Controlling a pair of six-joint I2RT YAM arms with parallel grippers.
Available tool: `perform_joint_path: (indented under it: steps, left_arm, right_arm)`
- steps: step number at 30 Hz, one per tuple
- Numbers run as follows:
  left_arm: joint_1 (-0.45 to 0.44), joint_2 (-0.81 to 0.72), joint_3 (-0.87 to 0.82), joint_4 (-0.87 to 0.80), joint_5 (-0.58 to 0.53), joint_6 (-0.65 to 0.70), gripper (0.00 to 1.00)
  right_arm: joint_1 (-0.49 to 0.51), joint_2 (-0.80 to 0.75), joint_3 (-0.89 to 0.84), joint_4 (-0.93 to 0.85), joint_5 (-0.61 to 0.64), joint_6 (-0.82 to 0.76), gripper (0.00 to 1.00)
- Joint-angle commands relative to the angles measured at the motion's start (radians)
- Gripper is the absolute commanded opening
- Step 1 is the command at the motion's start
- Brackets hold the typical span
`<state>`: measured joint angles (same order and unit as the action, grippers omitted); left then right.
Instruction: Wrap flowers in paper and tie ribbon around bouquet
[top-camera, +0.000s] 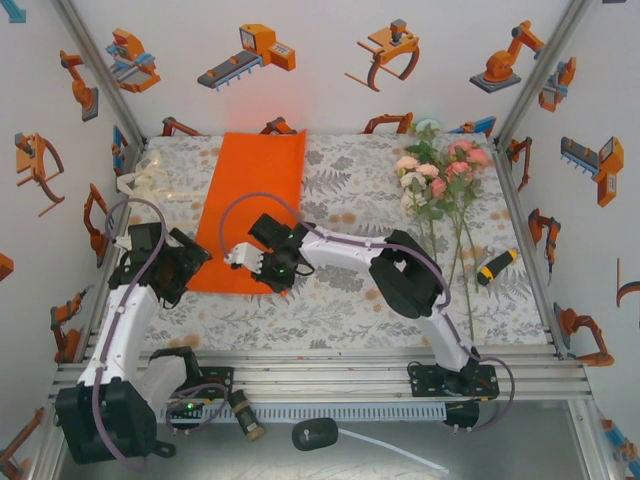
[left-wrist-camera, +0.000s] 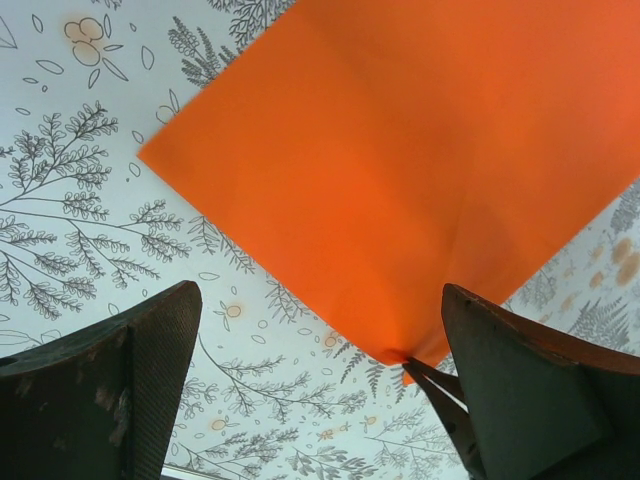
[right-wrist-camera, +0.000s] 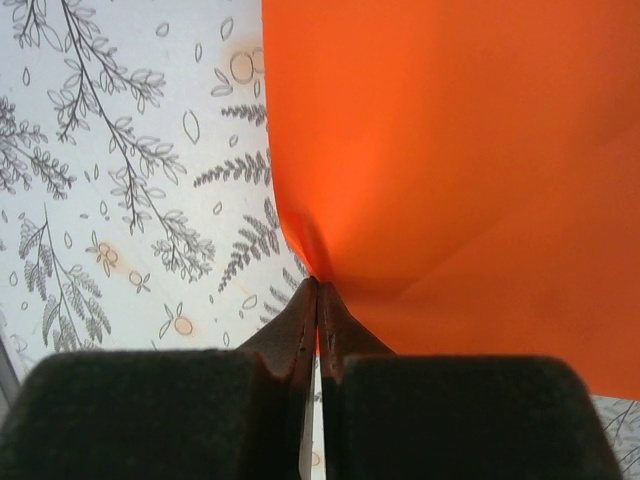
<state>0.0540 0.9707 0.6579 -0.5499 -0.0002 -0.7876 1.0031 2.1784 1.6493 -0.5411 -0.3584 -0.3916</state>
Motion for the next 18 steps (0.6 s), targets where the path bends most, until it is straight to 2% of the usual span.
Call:
perform_joint_path:
  steps: [1,4,9,18]
  left_arm:
    - [0.005,0.038,0.008,0.010,0.000,0.019,0.97]
    - [0.005,0.084,0.013,0.008,-0.004,0.012,0.98]
    - [0.002,0.181,0.032,0.033,0.041,0.006,0.79]
    - [-0.008,0.303,0.022,0.119,0.062,-0.011,0.79]
  right_arm:
    - [-0.026,-0.076,-0.051,0.030,-0.047,0.045,0.05]
    - [-0.050,-0.138,-0.123,0.087,-0.072,0.082,0.05]
    - [-0.086,-0.218,-0.257,0.223,-0.144,0.137,0.04]
    - [-0.095,-0.205,-0.272,0.228,-0.149,0.144,0.04]
